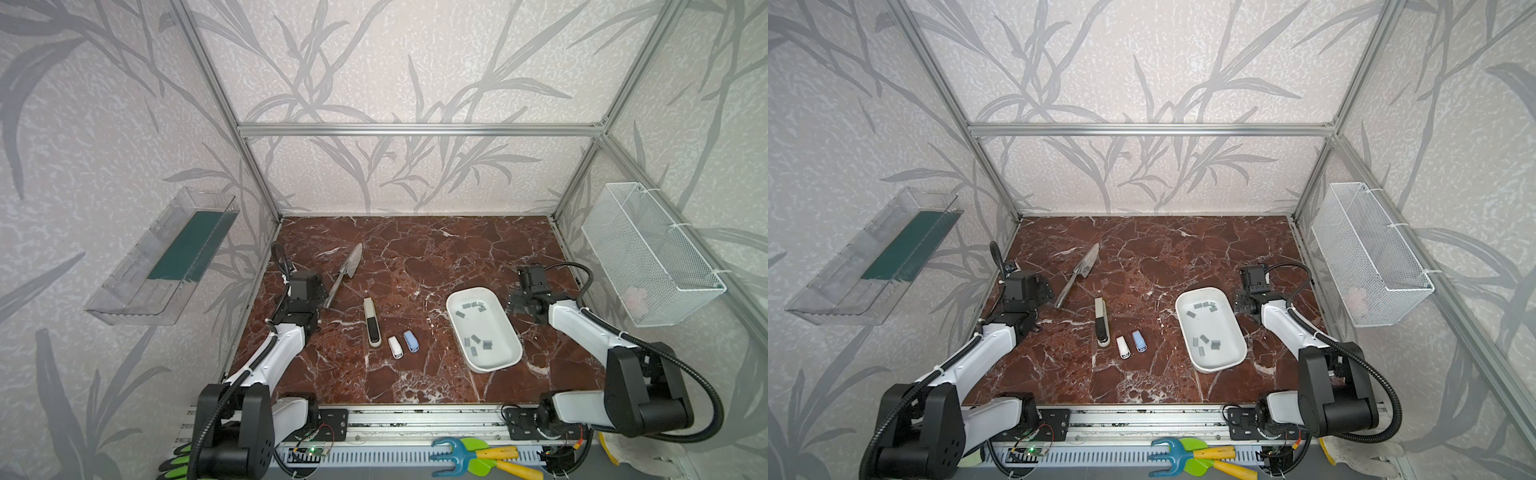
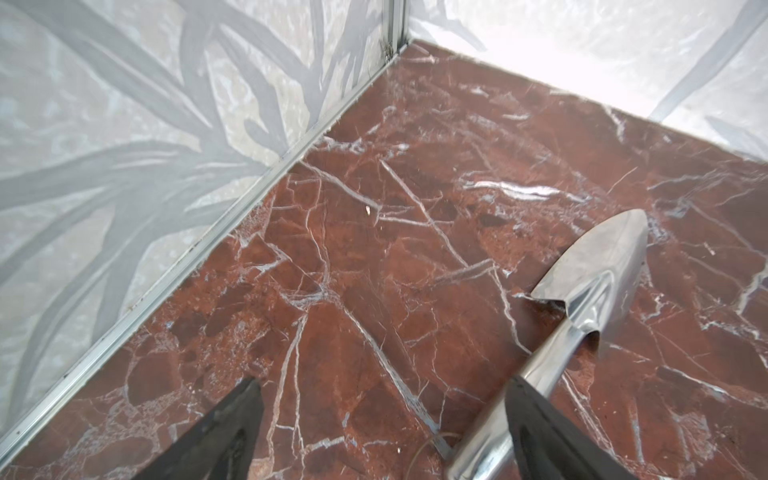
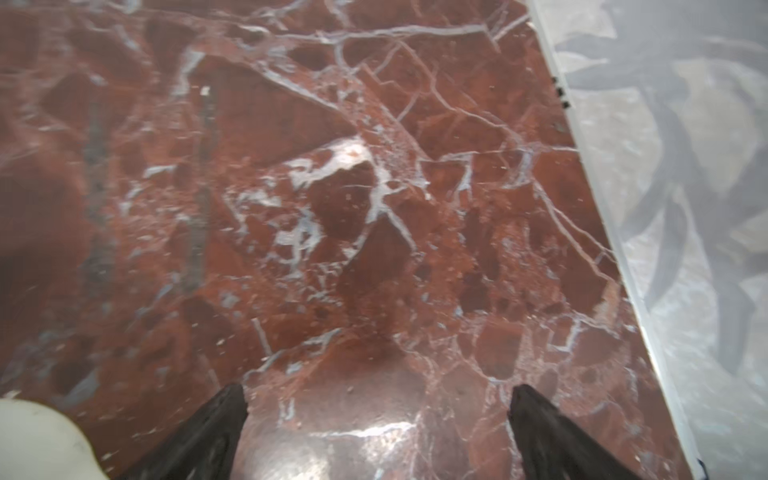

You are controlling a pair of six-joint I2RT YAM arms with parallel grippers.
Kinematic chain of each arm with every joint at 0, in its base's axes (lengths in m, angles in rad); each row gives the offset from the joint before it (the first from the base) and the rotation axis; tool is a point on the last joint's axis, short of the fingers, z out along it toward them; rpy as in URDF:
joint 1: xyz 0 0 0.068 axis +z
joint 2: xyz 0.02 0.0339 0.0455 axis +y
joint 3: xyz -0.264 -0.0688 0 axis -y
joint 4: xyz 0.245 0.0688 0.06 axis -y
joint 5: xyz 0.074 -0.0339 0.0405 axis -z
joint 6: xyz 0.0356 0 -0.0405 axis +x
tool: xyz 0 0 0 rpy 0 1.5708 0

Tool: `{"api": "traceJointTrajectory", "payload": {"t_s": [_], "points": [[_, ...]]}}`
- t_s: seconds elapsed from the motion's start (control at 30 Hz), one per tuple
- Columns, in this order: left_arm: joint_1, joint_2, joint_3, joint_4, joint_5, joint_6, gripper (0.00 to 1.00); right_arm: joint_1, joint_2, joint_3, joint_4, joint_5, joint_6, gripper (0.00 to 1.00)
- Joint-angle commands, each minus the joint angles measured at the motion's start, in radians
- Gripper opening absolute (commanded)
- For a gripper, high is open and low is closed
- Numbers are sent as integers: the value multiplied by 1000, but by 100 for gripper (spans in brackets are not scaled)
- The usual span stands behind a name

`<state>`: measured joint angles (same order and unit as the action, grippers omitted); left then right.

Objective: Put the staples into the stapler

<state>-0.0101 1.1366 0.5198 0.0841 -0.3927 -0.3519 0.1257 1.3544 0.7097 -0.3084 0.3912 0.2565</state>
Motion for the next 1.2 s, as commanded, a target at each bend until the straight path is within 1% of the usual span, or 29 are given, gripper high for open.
{"api": "traceJointTrajectory", "payload": {"t_s": [0.0, 0.03, 0.07, 0.2, 0.3, 0.47, 0.63, 0.7, 0.77, 0.8, 0.87, 0.93, 1.0, 1.07, 1.1, 1.17], "points": [[8, -45, -73, 110, -76, 19, 97, -3, -38, -27, 25, -102, -51, 100], [9, -54, -83, 117, -96, 15, 98, 0, -54, -33, 30, -141, -74, 100], [9, -57, -90, 122, -99, 17, 98, 3, -66, -38, 33, -155, -84, 100], [9, -44, -96, 144, -78, 30, 98, 26, -104, -59, 44, -193, -118, 99], [9, -28, -82, 118, -79, 33, 97, 38, -131, -71, 25, -217, -132, 99], [9, -38, -99, 134, -78, 37, 97, 96, -244, -126, 16, -225, -163, 98], [9, -42, -146, 218, -67, 51, 97, 111, -346, -203, 106, -259, -195, 98], [9, -31, -147, 226, -65, 56, 98, 111, -363, -204, 109, -223, -180, 98], [9, -12, -145, 237, -73, 57, 97, 110, -383, -216, 137, -141, -155, 98], [9, 1, -145, 250, -78, 59, 98, 110, -394, -236, 184, -99, -176, 99], [9, 27, -146, 278, -74, 67, 98, 109, -408, -298, 318, -28, -222, 100], [9, 56, -158, 338, -44, 107, 98, 106, -390, -384, 539, 50, -243, 99], [7, 74, -172, 402, -51, 114, 99, 81, -345, -393, 615, 78, -235, 99], [7, 98, -176, 457, -60, 105, 99, 48, -278, -374, 630, 114, -207, 99], [7, 117, -170, 476, -41, 113, 99, 22, -234, -376, 686, 112, -193, 99], [4, 150, -152, 496, -3, 133, 99, 4, -194, -364, 733, 80, -194, 99]]}}
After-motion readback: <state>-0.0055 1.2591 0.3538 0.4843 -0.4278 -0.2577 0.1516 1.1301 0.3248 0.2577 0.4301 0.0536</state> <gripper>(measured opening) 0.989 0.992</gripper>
